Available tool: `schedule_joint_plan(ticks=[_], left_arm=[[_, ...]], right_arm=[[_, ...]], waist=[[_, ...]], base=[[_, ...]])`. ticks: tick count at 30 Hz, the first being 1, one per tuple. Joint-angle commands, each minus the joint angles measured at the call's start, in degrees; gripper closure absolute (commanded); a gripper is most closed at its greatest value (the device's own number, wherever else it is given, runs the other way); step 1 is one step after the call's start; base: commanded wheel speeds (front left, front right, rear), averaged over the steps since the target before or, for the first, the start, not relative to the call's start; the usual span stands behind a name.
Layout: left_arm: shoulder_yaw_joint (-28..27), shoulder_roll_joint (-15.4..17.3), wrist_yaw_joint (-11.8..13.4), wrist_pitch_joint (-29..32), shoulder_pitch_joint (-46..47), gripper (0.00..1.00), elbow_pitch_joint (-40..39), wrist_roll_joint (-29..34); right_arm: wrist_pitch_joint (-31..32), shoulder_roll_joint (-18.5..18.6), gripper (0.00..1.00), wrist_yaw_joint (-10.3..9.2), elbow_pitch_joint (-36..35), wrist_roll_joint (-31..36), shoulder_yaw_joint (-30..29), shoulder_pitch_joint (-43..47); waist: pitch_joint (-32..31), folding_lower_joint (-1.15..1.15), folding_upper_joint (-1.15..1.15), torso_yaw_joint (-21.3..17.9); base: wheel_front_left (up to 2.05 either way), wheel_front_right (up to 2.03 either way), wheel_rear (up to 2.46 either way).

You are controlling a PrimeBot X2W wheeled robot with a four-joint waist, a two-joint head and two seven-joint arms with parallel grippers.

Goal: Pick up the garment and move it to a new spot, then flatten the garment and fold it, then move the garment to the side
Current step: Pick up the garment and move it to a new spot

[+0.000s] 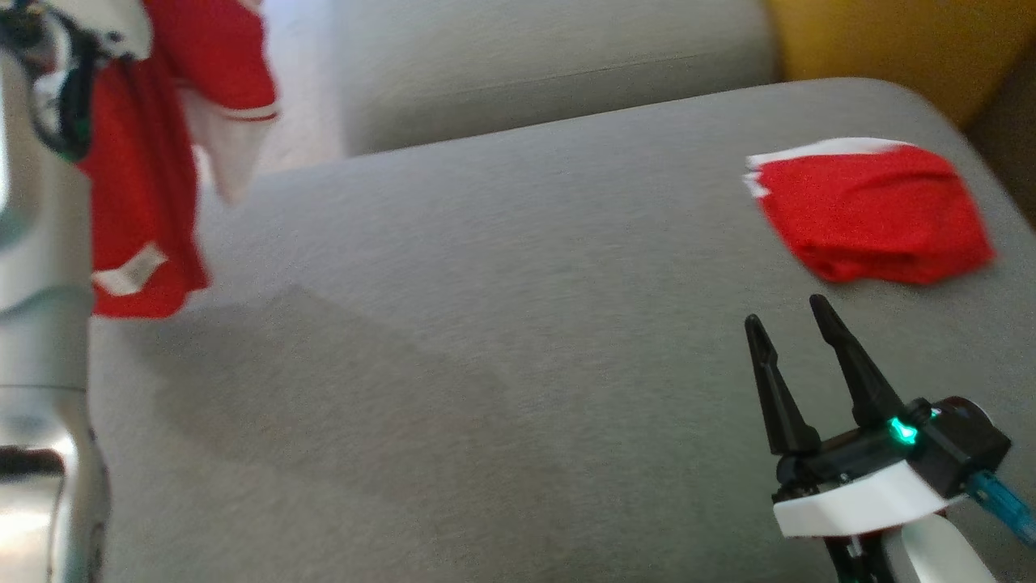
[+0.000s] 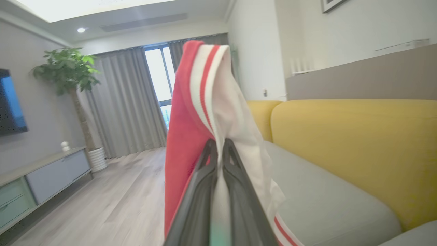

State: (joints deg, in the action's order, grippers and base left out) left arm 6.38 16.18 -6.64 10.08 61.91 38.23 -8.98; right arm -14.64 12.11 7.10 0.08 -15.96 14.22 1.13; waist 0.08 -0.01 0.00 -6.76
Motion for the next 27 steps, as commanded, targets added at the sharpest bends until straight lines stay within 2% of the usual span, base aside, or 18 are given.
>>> schedule_joint_plan(ticks=[1, 8, 13, 21, 27], left_arm=[[0.2, 0.9, -0.3, 1.5, 2.3, 1.00, -4.5, -0.4], [2.5, -3.3, 0.2, 5.8, 0.1, 1.00, -9.8, -1.9], [4.0, -6.2, 0.4, 7.1, -3.2, 1.00, -11.3, -3.1], [10.3, -11.6, 0.5, 7.3, -17.1, 1.00, -13.3, -4.9], [15.1, -13.2, 4.2, 3.5, -33.7, 1.00, -12.0, -9.5]], right_arm=[[-0.4, -0.2, 0.00, 0.39, -1.6, 0.5, 0.7, -1.7], [-0.4, -1.1, 0.00, 0.39, -1.3, 1.0, 0.6, -1.7], [-0.4, -1.6, 0.00, 0.39, -1.4, 1.1, 0.2, -1.5], [-0.4, -2.5, 0.00, 0.39, -1.6, 1.4, -0.9, -1.0], [-0.4, -3.0, 0.00, 0.39, -1.2, 2.3, -2.1, -1.2]], waist=[[-2.8, 0.01, 0.00, -7.3], [-2.0, 0.01, 0.00, -12.1], [-1.2, 0.01, 0.00, -12.8], [1.7, 0.01, 0.00, -10.8], [3.8, 0.01, 0.00, -8.0]], base=[[0.00, 0.00, 0.00], [0.00, 0.00, 0.00], [0.00, 0.00, 0.00], [0.00, 0.00, 0.00], [0.00, 0.00, 0.00]])
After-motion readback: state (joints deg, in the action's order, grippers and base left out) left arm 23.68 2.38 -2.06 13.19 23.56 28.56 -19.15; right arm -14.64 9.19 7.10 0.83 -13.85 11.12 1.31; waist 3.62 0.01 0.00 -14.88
